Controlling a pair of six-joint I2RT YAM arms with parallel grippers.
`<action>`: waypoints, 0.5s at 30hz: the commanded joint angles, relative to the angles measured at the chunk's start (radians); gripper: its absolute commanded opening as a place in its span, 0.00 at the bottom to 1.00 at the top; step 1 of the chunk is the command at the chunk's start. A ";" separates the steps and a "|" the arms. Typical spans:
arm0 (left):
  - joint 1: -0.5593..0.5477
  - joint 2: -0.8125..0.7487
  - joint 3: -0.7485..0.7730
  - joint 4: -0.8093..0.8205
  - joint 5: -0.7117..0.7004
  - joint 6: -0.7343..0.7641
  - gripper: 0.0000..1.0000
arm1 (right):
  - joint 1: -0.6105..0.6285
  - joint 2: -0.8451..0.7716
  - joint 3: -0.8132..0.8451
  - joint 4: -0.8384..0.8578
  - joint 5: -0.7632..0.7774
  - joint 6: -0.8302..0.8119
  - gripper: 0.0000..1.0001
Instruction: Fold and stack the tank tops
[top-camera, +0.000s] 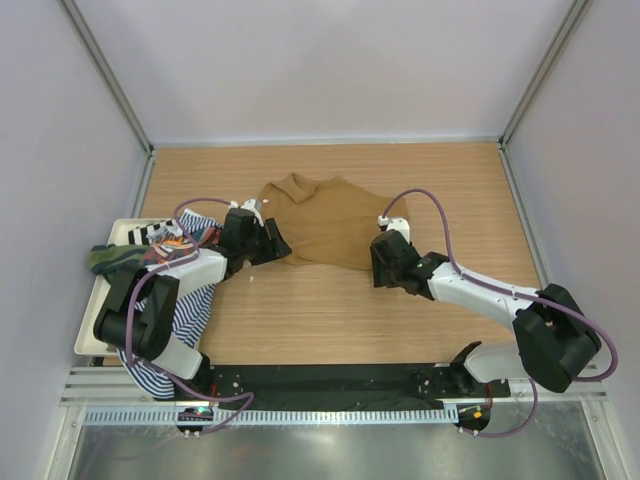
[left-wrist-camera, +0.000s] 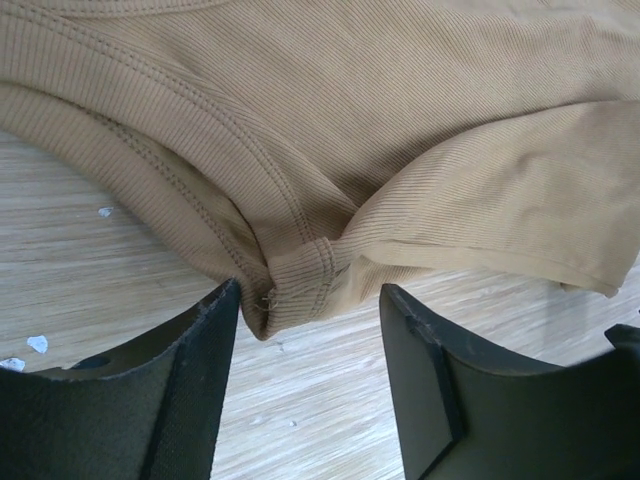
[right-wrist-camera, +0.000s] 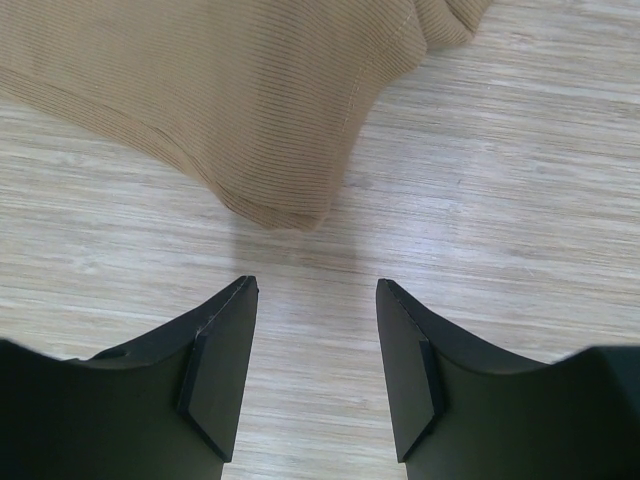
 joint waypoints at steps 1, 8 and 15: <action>0.005 -0.022 0.035 0.027 -0.038 0.028 0.61 | -0.007 -0.045 -0.004 0.033 -0.006 0.008 0.57; 0.005 -0.099 -0.008 0.056 -0.083 0.033 0.66 | -0.021 -0.051 -0.019 0.043 -0.019 0.002 0.57; -0.001 0.013 0.048 0.046 0.005 0.033 0.56 | -0.021 -0.025 -0.016 0.049 -0.029 -0.004 0.57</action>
